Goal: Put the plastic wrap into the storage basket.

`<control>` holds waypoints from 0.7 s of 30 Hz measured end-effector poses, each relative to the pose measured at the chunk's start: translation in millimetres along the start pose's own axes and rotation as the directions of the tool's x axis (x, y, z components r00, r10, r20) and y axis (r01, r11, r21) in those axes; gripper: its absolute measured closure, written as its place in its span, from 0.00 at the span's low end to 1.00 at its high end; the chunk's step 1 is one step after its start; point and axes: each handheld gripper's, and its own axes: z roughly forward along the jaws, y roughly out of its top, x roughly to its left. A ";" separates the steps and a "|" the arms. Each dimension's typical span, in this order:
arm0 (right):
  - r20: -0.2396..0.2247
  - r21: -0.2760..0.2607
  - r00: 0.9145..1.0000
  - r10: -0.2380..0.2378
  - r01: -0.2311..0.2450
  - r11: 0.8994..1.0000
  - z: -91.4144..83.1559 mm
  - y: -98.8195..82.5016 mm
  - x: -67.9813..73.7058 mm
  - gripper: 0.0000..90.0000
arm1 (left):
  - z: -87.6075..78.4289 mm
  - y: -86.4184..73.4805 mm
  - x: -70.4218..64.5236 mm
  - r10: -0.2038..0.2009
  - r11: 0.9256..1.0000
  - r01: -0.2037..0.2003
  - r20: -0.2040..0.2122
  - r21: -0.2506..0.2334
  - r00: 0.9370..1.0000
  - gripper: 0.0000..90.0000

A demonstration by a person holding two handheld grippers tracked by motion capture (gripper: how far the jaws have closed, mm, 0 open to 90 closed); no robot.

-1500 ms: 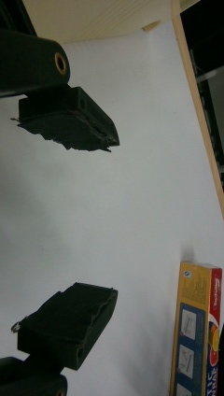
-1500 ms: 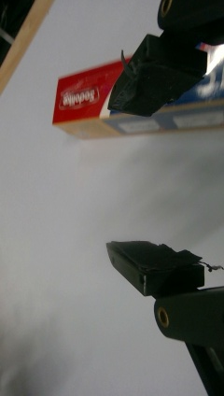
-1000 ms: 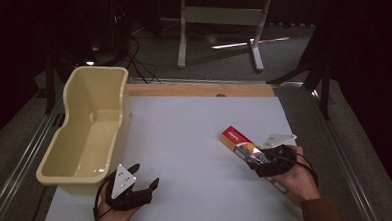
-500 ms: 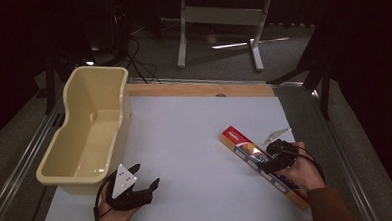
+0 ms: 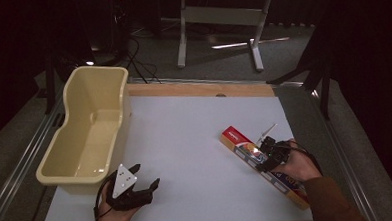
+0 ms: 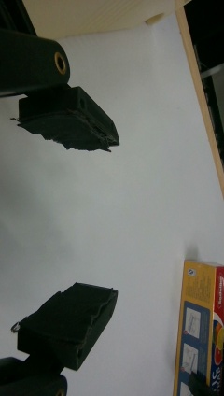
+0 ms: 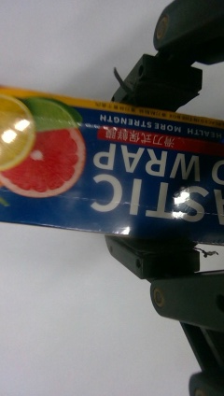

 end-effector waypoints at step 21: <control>-0.042 0.197 0.996 0.080 -0.070 0.978 5.7 22.0 -7.6 0.45 | 0.1 0.0 0.1 0.001 1.000 -0.001 0.001 0.000 1.000 0.25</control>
